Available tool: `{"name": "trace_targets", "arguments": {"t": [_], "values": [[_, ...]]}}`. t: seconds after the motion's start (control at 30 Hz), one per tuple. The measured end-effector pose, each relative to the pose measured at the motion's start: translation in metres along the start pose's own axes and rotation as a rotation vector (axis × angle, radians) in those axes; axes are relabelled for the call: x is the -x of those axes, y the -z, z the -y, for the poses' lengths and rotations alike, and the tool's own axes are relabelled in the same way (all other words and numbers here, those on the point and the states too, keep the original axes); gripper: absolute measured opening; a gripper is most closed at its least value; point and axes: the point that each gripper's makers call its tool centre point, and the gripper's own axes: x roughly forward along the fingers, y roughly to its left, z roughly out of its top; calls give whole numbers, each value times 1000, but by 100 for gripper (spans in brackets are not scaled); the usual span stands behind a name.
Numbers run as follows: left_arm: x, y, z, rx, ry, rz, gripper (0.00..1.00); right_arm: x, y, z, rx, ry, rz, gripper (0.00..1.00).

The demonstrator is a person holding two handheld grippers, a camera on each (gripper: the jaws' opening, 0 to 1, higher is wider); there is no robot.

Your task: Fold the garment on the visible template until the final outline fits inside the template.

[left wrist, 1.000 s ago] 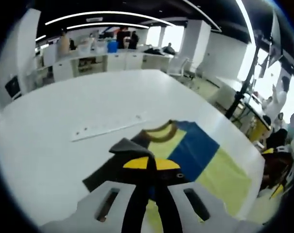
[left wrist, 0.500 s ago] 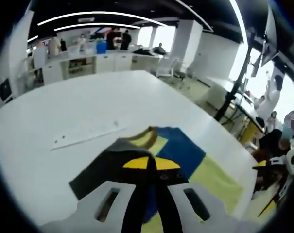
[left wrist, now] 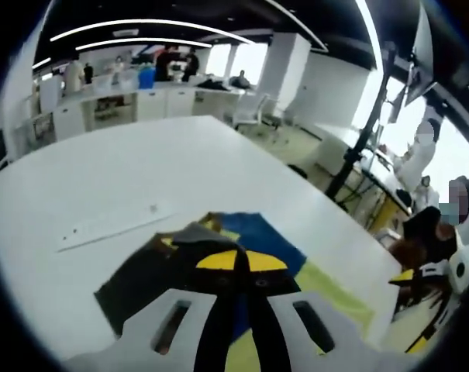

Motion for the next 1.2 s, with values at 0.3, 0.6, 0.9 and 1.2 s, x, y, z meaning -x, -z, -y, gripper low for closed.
{"name": "trace_targets", "arguments": {"t": [0.3,0.6,0.9,1.2], "values": [[-11,-5,26,9,44,7,0,0,4,0,-6,0,-6,100],[-26,6,56,-12,100,-12,0,0,9,2,-20,7,-10,100],[-52,31,75,-71,135,-72,0,0,12,5,-37,15,-10,100],[-86,59,84,-124,165,-134,0,0,14,14,-51,32,0,100]]}}
